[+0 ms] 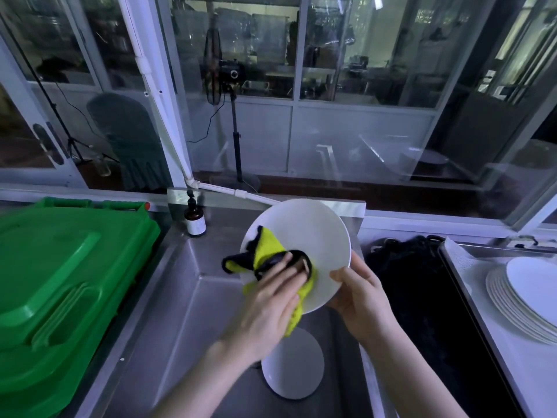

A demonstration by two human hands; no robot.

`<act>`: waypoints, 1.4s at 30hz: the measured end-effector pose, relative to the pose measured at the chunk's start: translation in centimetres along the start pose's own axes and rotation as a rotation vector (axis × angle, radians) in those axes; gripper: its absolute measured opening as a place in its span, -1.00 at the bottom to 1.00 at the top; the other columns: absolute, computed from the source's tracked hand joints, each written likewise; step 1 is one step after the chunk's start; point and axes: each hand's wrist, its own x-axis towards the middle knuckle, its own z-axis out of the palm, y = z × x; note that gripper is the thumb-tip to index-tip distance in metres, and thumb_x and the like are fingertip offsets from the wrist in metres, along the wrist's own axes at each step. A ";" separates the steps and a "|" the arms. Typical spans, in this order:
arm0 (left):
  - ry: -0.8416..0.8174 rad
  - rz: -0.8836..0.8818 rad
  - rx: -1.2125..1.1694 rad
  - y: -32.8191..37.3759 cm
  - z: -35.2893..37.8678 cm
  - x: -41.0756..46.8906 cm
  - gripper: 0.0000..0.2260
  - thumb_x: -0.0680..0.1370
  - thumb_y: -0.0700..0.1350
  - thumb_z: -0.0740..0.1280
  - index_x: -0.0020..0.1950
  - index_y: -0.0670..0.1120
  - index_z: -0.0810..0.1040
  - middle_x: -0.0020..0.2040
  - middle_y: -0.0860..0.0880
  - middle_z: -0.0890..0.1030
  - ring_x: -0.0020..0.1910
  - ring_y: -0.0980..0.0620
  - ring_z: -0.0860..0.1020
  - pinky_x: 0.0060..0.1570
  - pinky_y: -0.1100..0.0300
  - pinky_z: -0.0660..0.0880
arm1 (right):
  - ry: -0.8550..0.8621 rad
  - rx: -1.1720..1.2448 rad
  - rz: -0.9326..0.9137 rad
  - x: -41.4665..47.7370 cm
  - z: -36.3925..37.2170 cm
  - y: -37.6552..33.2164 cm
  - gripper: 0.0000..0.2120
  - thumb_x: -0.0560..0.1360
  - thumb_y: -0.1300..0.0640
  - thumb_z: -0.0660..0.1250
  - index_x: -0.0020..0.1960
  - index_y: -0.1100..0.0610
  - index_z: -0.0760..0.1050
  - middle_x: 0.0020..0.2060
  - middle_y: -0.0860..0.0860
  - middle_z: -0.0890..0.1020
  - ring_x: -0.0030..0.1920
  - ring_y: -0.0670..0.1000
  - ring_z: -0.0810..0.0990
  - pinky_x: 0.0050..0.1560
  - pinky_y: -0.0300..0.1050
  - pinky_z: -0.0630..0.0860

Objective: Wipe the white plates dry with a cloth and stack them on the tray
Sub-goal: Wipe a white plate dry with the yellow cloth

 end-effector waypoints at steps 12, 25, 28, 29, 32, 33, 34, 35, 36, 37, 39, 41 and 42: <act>-0.014 -0.004 0.146 -2.8 -1.7 8.5 -0.62 0.65 -0.05 0.18 0.39 -0.22 0.47 0.41 -0.15 0.47 0.46 -0.14 0.34 0.41 -0.06 0.31 | -0.138 -0.113 0.100 -1.6 -0.5 1.2 -0.48 0.37 0.26 0.26 0.30 0.02 0.58 -0.02 0.20 0.46 -0.03 0.20 0.32 -0.10 0.04 0.54; -0.197 -0.602 -0.480 -4.5 -6.2 7.5 -0.90 0.51 0.18 0.27 -0.05 0.20 0.51 -0.26 0.16 0.56 -0.23 0.16 0.49 -0.18 0.28 0.40 | -0.217 -0.625 0.110 -0.2 -1.6 -4.8 -0.58 0.42 0.17 0.28 0.19 -0.15 0.64 -0.13 -0.02 0.70 -0.15 -0.03 0.65 -0.23 -0.14 0.55; -0.465 -0.426 -0.464 -4.0 -6.7 7.2 -0.55 0.33 -0.01 0.40 0.19 0.26 0.47 -0.01 0.13 0.61 -0.06 0.19 0.56 -0.06 0.31 0.48 | -0.300 -0.691 0.120 0.0 -0.3 -4.4 -0.57 0.49 0.27 0.26 0.16 -0.18 0.65 -0.15 0.02 0.69 -0.15 -0.05 0.62 -0.22 -0.16 0.48; -0.483 -0.349 -0.372 -4.0 -6.5 7.3 -0.52 0.35 -0.10 0.43 0.23 0.21 0.46 0.02 0.12 0.61 -0.03 0.16 0.56 -0.02 0.27 0.48 | -0.331 -0.702 0.126 0.1 0.1 -4.0 -0.54 0.52 0.33 0.25 0.15 -0.17 0.65 -0.12 0.07 0.69 -0.10 -0.02 0.61 -0.18 -0.10 0.47; -0.399 -0.330 -0.280 -4.7 -6.2 7.8 -0.61 0.40 -0.22 0.47 0.15 0.10 0.54 0.00 0.09 0.64 0.00 0.08 0.57 0.03 0.18 0.47 | -0.340 -0.705 0.129 0.4 0.7 -3.7 -0.49 0.55 0.40 0.22 0.13 -0.17 0.66 -0.10 0.04 0.68 -0.08 0.02 0.62 -0.14 -0.04 0.50; -0.365 -0.362 -0.279 -5.5 -6.4 7.6 -0.68 0.42 -0.20 0.48 0.08 0.12 0.55 -0.03 0.10 0.65 -0.02 0.09 0.58 0.03 0.18 0.47 | -0.328 -0.707 0.113 0.4 0.6 -4.0 -0.49 0.55 0.40 0.22 0.13 -0.17 0.66 -0.10 0.03 0.68 -0.09 0.02 0.62 -0.15 -0.03 0.50; -0.329 -0.399 -0.290 -6.3 -6.4 7.2 -0.73 0.44 -0.17 0.48 0.04 0.13 0.55 -0.05 0.12 0.65 -0.03 0.12 0.58 0.03 0.19 0.47 | -0.306 -0.708 0.094 0.4 0.2 -4.4 -0.50 0.55 0.40 0.23 0.12 -0.16 0.67 -0.11 0.05 0.68 -0.11 0.04 0.62 -0.16 -0.03 0.49; -0.281 -0.456 -0.332 -7.0 -6.5 6.5 -0.77 0.47 -0.16 0.47 0.01 0.13 0.55 -0.06 0.15 0.66 -0.05 0.17 0.59 -0.01 0.25 0.48 | -0.276 -0.696 0.074 0.4 -0.2 -4.8 -0.53 0.55 0.40 0.23 0.12 -0.13 0.67 -0.10 0.10 0.69 -0.11 0.07 0.63 -0.15 0.01 0.50; -0.212 -0.530 -0.414 -7.4 -6.3 5.5 -0.81 0.50 -0.16 0.45 0.00 0.11 0.56 -0.09 0.18 0.66 -0.08 0.23 0.60 -0.08 0.33 0.48 | -0.244 -0.665 0.058 0.5 -0.6 -5.2 -0.54 0.55 0.39 0.24 0.12 -0.11 0.68 -0.07 0.14 0.70 -0.10 0.10 0.65 -0.12 0.06 0.51; -0.129 -0.610 -0.511 -7.5 -5.8 4.6 -0.87 0.53 -0.15 0.42 -0.02 0.07 0.56 -0.16 0.20 0.67 -0.14 0.29 0.60 -0.17 0.40 0.47 | -0.212 -0.632 0.044 0.6 -1.0 -5.6 -0.54 0.56 0.39 0.24 0.13 -0.11 0.68 -0.05 0.15 0.70 -0.09 0.13 0.65 -0.10 0.10 0.50; 0.005 -0.717 -0.593 -7.2 -4.8 3.2 -0.90 0.56 -0.14 0.38 -0.13 0.01 0.53 -0.32 0.26 0.64 -0.32 0.37 0.56 -0.36 0.49 0.39 | -0.176 -0.609 0.017 0.9 -1.5 -6.1 -0.54 0.56 0.39 0.24 0.13 -0.12 0.68 -0.08 0.12 0.69 -0.11 0.15 0.62 -0.11 0.12 0.44; 0.048 -0.715 -0.555 -6.9 -4.1 2.9 -0.82 0.57 -0.19 0.37 -0.20 0.01 0.48 -0.41 0.33 0.58 -0.42 0.41 0.51 -0.45 0.51 0.35 | -0.202 -0.637 0.003 1.0 -1.5 -6.5 -0.59 0.56 0.36 0.27 0.13 -0.09 0.68 -0.11 0.12 0.65 -0.13 0.14 0.57 -0.14 0.10 0.40; 0.042 -0.690 -0.537 -6.8 -4.2 3.1 -0.80 0.56 -0.22 0.38 -0.20 0.02 0.48 -0.42 0.34 0.58 -0.43 0.41 0.51 -0.45 0.51 0.35 | -0.234 -0.663 0.004 0.9 -1.3 -6.8 -0.63 0.54 0.32 0.30 0.14 -0.08 0.67 -0.12 0.12 0.66 -0.12 0.11 0.59 -0.15 0.07 0.43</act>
